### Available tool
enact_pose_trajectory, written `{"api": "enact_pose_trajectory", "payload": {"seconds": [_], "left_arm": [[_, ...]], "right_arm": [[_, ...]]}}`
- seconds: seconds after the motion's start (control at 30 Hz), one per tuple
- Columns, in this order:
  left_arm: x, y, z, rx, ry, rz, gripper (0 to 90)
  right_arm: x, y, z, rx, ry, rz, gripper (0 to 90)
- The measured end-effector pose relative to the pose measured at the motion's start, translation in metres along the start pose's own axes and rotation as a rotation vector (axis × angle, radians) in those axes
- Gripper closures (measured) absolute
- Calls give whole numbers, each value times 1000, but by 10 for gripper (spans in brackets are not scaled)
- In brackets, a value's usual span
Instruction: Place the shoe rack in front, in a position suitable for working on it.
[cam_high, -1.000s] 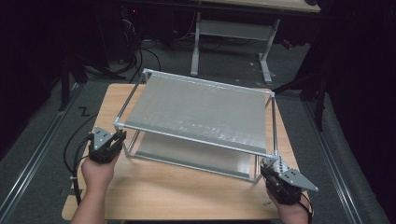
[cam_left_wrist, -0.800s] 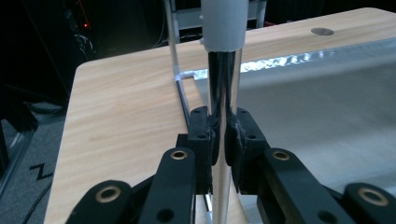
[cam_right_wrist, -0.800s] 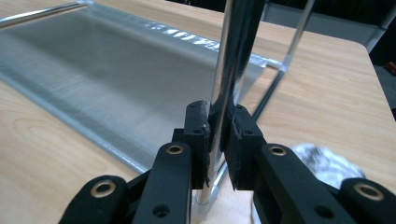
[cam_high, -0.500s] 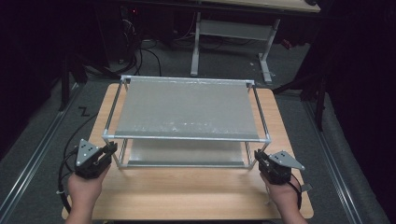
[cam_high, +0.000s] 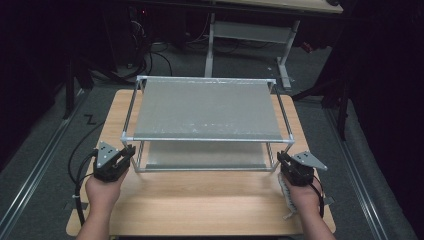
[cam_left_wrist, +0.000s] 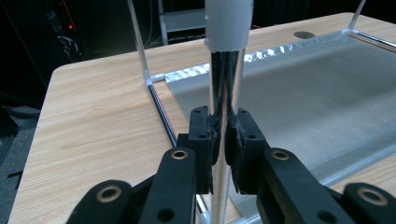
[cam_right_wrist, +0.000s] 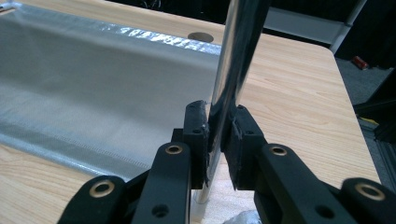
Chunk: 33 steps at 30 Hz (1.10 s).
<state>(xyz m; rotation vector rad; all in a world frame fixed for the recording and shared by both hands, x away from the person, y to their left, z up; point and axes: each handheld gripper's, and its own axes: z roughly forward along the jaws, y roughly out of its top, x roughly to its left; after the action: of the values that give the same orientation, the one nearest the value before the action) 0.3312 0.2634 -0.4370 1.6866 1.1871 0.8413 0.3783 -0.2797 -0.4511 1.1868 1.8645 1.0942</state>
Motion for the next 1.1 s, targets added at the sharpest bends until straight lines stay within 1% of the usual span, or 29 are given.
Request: {"api": "enact_pose_trajectory", "payload": {"seconds": [0.13,0.2,0.3,0.4,0.47,0.5,0.53,0.6,0.67,0.77,0.83,0.9,0.93,0.97,1.03,1.07,1.1], "left_arm": [[-1,1,0,-5,5,-4,801],[-1,1,0,-8,9,-2,787],[0,0,-3,-19,10,-18,686],[0,-3,-11,-35,16,-25,585],[-1,-6,-15,-20,26,-4,532],[-1,-6,-18,-12,30,-8,510],[0,-7,-20,-10,39,-23,490],[-1,-11,-25,-13,41,-56,482],[-6,-12,-27,-9,51,-42,478],[-17,-16,-28,12,57,-16,451],[-23,-20,-31,31,44,-14,440],[-33,-26,-32,73,22,6,421],[-39,-29,-31,93,1,20,417],[-46,-33,-30,113,-28,34,416],[-63,-38,-23,160,-106,67,379],[-72,-38,-18,176,-136,86,359],[-81,-38,-13,181,-166,102,347]], "right_arm": [[1,0,-1,2,-7,2,768],[0,0,-2,2,-17,4,707],[-3,0,-4,-1,-25,24,640],[-4,-2,-10,-12,-23,39,584],[-3,-3,-15,-12,-27,33,543],[-2,-4,-18,-10,-23,29,515],[-1,-6,-20,-7,-17,28,495],[3,-8,-24,1,-1,23,443],[7,-11,-28,12,6,15,403],[15,-17,-32,43,33,29,351],[20,-21,-32,72,55,40,322],[26,-24,-31,102,73,43,307],[29,-26,-30,108,76,36,306],[33,-27,-29,116,80,26,302],[40,-27,-28,121,94,12,290],[44,-27,-27,120,108,5,284],[48,-27,-26,121,122,0,276]]}}
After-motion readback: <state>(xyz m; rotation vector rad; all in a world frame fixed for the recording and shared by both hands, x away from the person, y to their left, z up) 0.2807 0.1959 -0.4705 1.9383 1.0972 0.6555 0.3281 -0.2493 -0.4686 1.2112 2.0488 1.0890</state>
